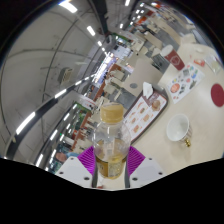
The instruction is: Pour water
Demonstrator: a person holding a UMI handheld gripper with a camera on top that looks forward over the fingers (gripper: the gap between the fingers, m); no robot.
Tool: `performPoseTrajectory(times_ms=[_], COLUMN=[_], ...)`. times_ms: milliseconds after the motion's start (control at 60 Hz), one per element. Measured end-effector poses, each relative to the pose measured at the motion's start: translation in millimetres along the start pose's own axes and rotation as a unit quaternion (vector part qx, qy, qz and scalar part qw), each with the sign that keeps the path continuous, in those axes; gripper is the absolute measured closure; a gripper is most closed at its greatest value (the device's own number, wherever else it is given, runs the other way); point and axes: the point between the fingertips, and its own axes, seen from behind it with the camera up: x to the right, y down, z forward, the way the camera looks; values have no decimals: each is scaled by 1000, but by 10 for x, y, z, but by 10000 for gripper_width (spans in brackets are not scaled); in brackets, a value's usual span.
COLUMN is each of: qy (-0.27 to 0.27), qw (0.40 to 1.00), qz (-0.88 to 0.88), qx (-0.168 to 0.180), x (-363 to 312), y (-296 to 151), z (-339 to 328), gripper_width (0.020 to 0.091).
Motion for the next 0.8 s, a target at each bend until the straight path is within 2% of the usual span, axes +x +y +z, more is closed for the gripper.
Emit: performPoseTrajectory(times_ms=[150,367,650,800], qy=[-64,-98,-81,-57], qw=[966,884,871,926], qz=[251,456,484,372], qx=[15,37,23,2], x=[144,509,600,436], y=[-246,-389,-309,-482], z=[384,627,740,656], gripper_width=[742,745,746,745])
